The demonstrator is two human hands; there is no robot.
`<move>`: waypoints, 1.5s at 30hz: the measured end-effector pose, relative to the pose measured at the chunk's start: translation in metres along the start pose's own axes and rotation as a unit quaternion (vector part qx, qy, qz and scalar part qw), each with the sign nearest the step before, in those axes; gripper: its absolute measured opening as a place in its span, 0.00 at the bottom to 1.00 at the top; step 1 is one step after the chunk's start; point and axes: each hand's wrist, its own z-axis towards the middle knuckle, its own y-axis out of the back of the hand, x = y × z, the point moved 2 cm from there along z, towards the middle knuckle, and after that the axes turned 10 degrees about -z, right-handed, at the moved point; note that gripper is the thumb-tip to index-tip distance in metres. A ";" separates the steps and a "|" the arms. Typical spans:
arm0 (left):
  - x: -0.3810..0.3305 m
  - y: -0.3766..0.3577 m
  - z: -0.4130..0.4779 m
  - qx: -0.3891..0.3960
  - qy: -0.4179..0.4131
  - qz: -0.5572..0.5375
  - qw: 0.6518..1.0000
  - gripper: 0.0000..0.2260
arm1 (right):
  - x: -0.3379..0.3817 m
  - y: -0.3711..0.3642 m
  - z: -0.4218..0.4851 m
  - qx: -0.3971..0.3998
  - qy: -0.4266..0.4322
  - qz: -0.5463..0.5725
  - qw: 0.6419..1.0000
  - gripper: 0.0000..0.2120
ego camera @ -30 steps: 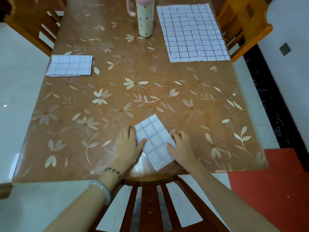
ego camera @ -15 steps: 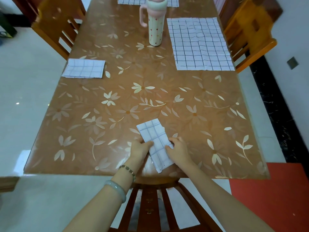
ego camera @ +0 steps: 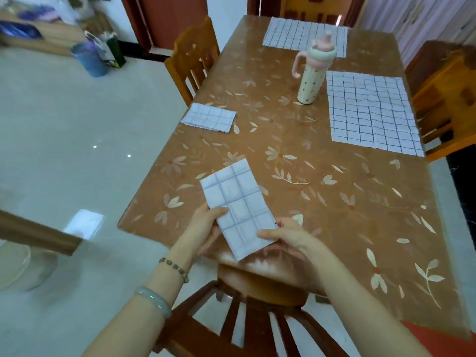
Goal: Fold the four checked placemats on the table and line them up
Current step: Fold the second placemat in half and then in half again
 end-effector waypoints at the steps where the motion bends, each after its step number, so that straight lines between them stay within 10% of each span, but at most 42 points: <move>1: -0.012 0.014 -0.008 -0.008 -0.016 -0.018 1.000 0.13 | 0.012 -0.013 0.003 0.007 0.009 -0.023 1.000 0.14; 8: -0.104 0.139 -0.060 -0.080 -0.110 -0.067 0.988 0.13 | 0.079 -0.134 0.017 0.038 0.034 -0.167 0.985 0.17; 17: -0.216 0.319 -0.127 -0.071 -0.094 0.119 0.986 0.25 | 0.124 -0.316 0.049 -0.039 0.072 0.006 0.997 0.08; 22: -0.252 0.366 -0.134 -0.104 -0.102 0.155 0.977 0.07 | 0.146 -0.380 0.053 -0.036 0.086 0.059 0.994 0.08; 45: -0.439 0.355 0.140 -0.032 -0.059 0.250 0.966 0.07 | 0.308 -0.349 0.278 -0.146 0.068 0.136 0.977 0.07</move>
